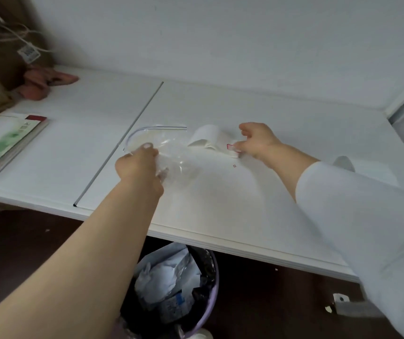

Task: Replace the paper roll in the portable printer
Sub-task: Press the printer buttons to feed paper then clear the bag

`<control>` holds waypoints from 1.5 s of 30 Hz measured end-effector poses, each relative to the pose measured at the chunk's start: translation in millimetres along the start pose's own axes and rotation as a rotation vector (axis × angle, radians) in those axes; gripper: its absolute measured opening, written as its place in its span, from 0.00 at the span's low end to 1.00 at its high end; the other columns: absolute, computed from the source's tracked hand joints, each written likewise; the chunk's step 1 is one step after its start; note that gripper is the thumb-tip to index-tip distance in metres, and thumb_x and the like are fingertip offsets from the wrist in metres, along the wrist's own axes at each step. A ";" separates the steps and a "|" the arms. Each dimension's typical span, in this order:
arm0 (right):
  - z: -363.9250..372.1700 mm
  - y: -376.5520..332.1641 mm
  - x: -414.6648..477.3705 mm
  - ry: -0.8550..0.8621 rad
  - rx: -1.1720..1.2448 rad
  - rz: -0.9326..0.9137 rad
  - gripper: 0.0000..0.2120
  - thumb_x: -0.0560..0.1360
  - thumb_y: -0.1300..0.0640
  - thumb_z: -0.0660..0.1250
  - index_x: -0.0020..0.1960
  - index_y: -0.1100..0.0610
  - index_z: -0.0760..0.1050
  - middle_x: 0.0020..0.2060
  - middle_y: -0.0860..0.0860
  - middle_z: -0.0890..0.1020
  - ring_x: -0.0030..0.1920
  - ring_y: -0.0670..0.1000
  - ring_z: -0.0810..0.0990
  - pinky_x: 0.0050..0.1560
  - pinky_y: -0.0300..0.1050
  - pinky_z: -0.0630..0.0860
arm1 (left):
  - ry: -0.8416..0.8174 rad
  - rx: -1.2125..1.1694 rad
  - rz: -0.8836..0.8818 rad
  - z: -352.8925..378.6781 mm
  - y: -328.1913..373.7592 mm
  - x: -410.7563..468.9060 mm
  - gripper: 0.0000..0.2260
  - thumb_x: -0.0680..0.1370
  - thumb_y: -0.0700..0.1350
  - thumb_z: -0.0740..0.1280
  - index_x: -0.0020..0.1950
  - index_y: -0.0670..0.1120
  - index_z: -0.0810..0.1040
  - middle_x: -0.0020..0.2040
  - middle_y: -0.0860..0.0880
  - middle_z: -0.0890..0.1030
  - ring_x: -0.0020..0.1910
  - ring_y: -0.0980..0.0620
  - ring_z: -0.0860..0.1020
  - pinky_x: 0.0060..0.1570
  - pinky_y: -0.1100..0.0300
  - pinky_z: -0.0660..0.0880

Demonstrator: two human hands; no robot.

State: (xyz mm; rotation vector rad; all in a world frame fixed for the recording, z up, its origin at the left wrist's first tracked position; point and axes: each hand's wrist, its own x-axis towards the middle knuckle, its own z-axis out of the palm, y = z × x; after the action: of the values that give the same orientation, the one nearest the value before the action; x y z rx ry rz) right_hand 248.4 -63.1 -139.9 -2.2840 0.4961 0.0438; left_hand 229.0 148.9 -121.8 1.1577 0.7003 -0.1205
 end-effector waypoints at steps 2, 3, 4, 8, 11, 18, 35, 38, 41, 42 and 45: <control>3.9 -5.2 6.0 -0.078 -0.013 0.014 0.33 0.72 0.59 0.69 0.73 0.59 0.59 0.70 0.56 0.68 0.67 0.55 0.70 0.65 0.46 0.68 | 0.002 -0.006 -0.011 2.1 -1.2 4.7 0.07 0.74 0.37 0.66 0.38 0.45 0.73 0.37 0.47 0.75 0.38 0.46 0.73 0.41 0.53 0.80; 6.1 -6.6 6.6 -0.090 -0.019 0.016 0.34 0.72 0.59 0.69 0.73 0.59 0.58 0.69 0.56 0.68 0.67 0.55 0.70 0.65 0.46 0.68 | -0.004 0.002 -0.015 2.8 -2.5 6.1 0.07 0.74 0.36 0.65 0.37 0.44 0.73 0.37 0.45 0.74 0.34 0.46 0.72 0.36 0.56 0.78; 8.7 -6.6 7.2 -0.086 -0.069 0.003 0.35 0.71 0.60 0.70 0.73 0.58 0.58 0.68 0.56 0.69 0.66 0.55 0.71 0.64 0.46 0.68 | -0.010 0.011 -0.015 2.7 -3.9 6.4 0.08 0.74 0.35 0.64 0.36 0.43 0.72 0.36 0.44 0.73 0.31 0.46 0.70 0.31 0.59 0.74; 13.1 -6.4 -2.1 -0.018 -0.282 -0.034 0.31 0.67 0.62 0.71 0.68 0.59 0.67 0.63 0.55 0.75 0.61 0.56 0.75 0.59 0.47 0.74 | -0.037 -0.011 0.000 -2.2 -9.4 3.7 0.11 0.74 0.31 0.60 0.35 0.43 0.71 0.33 0.46 0.73 0.28 0.48 0.69 0.20 0.71 0.64; 10.5 -3.3 -20.8 -0.008 -0.035 0.028 0.17 0.66 0.69 0.69 0.55 0.65 0.77 0.47 0.59 0.81 0.47 0.60 0.82 0.50 0.57 0.80 | -0.044 -0.050 -0.020 -9.2 -13.0 -4.2 0.11 0.74 0.29 0.59 0.38 0.43 0.73 0.35 0.45 0.75 0.30 0.48 0.71 0.22 0.66 0.68; 7.1 -43.5 -91.2 -0.004 1.021 0.138 0.07 0.74 0.70 0.62 0.40 0.62 0.75 0.39 0.58 0.79 0.36 0.52 0.78 0.40 0.44 0.80 | -0.132 -0.101 -0.071 -32.8 -20.9 -34.6 0.17 0.77 0.34 0.57 0.66 0.36 0.69 0.68 0.38 0.72 0.54 0.41 0.78 0.48 0.59 0.77; 119.4 -29.0 -207.5 -0.487 0.122 0.053 0.11 0.68 0.67 0.71 0.50 0.61 0.79 0.38 0.53 0.78 0.35 0.52 0.78 0.31 0.41 0.77 | 0.004 0.191 -0.242 -166.4 -80.6 -62.8 0.13 0.70 0.32 0.68 0.53 0.37 0.73 0.48 0.37 0.80 0.43 0.39 0.80 0.39 0.51 0.77; 131.7 -7.4 -202.2 -0.522 0.049 0.129 0.20 0.69 0.67 0.71 0.59 0.61 0.73 0.47 0.54 0.74 0.32 0.52 0.76 0.31 0.41 0.75 | -0.037 0.306 -0.325 -169.7 -102.2 -44.3 0.22 0.68 0.34 0.70 0.60 0.37 0.70 0.55 0.34 0.79 0.46 0.39 0.80 0.37 0.52 0.75; 144.9 16.1 -193.3 -0.511 0.033 0.193 0.21 0.70 0.67 0.69 0.61 0.61 0.70 0.50 0.55 0.71 0.35 0.52 0.76 0.31 0.41 0.75 | -0.041 0.399 -0.362 -172.1 -119.0 -28.2 0.23 0.69 0.40 0.72 0.61 0.38 0.71 0.50 0.38 0.80 0.37 0.42 0.78 0.27 0.60 0.71; 150.9 23.7 -189.2 -0.493 0.020 0.192 0.20 0.71 0.67 0.69 0.61 0.61 0.69 0.50 0.55 0.70 0.40 0.53 0.76 0.32 0.42 0.77 | -0.042 0.411 -0.379 -172.6 -121.8 -24.0 0.24 0.69 0.42 0.71 0.63 0.40 0.71 0.47 0.40 0.79 0.36 0.42 0.76 0.27 0.60 0.71; 163.8 34.6 -180.3 -0.501 0.017 0.200 0.20 0.72 0.64 0.68 0.63 0.62 0.68 0.52 0.57 0.71 0.49 0.57 0.76 0.46 0.54 0.81 | -0.021 0.444 -0.394 -174.8 -124.4 -12.4 0.30 0.68 0.45 0.70 0.69 0.41 0.68 0.42 0.41 0.77 0.36 0.43 0.76 0.33 0.57 0.74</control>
State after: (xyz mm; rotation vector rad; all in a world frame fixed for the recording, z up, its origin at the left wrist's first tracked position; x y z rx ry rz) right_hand 89.3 92.8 -244.5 -2.0940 0.4492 0.6887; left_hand 87.8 245.2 -252.0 1.4229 0.9052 -0.6457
